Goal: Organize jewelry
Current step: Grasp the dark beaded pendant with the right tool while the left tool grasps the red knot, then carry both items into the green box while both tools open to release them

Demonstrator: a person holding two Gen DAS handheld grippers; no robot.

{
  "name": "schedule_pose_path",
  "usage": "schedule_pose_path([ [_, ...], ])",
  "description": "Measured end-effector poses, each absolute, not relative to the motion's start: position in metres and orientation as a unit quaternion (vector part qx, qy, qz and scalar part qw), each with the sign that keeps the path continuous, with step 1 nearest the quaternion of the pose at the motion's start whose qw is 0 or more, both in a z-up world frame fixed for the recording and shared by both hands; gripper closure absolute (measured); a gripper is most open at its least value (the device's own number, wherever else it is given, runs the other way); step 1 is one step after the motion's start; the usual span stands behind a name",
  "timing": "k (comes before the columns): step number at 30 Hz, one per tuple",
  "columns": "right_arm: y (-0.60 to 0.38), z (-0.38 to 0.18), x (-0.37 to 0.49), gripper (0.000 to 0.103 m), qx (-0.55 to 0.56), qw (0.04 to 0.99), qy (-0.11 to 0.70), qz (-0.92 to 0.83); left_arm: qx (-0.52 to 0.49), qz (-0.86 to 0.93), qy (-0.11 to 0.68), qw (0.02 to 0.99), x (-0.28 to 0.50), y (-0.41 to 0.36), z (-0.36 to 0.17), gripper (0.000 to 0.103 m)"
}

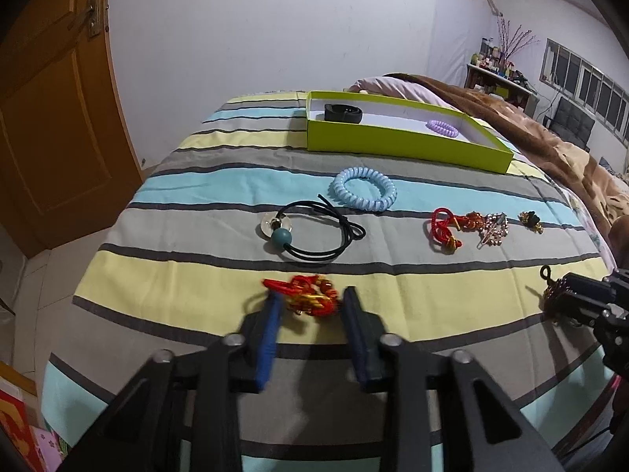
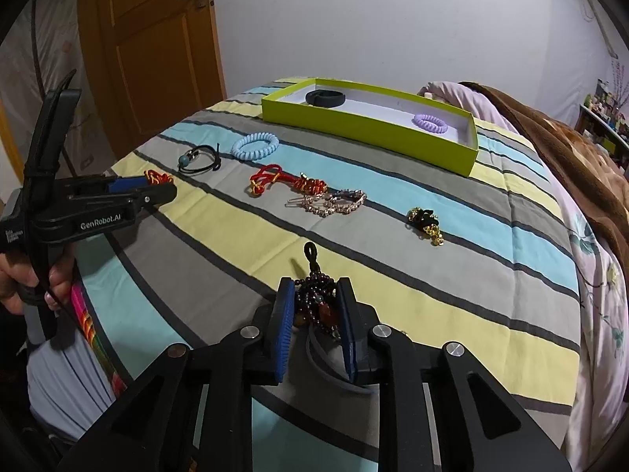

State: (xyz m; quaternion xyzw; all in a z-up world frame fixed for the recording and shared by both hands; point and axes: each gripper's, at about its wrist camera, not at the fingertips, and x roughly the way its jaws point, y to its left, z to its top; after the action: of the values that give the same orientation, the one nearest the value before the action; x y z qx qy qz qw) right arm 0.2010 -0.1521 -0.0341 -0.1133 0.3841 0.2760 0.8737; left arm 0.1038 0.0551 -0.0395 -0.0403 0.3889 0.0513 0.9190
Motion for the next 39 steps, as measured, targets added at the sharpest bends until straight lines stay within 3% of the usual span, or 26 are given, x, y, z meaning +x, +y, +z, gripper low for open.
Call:
schedule_pose_path([
  [8, -0.160, -0.027, 0.203, 0.082, -0.080, 0.883, 0.376, 0.269, -0.061, 0.035, 0.381, 0.922, 0.102, 0.061, -0.037, 0.091],
  [24, -0.173, 0.003, 0.200, 0.082, -0.020, 0.903, 0.342, 0.261, -0.063, -0.019, 0.324, 0.944, 0.085, 0.047, 0.003, 0.091],
  [39, -0.170, 0.022, 0.228, 0.082, -0.012, 0.914, 0.327, 0.241, -0.046, -0.036, 0.297, 0.953, 0.119, 0.035, 0.029, 0.091],
])
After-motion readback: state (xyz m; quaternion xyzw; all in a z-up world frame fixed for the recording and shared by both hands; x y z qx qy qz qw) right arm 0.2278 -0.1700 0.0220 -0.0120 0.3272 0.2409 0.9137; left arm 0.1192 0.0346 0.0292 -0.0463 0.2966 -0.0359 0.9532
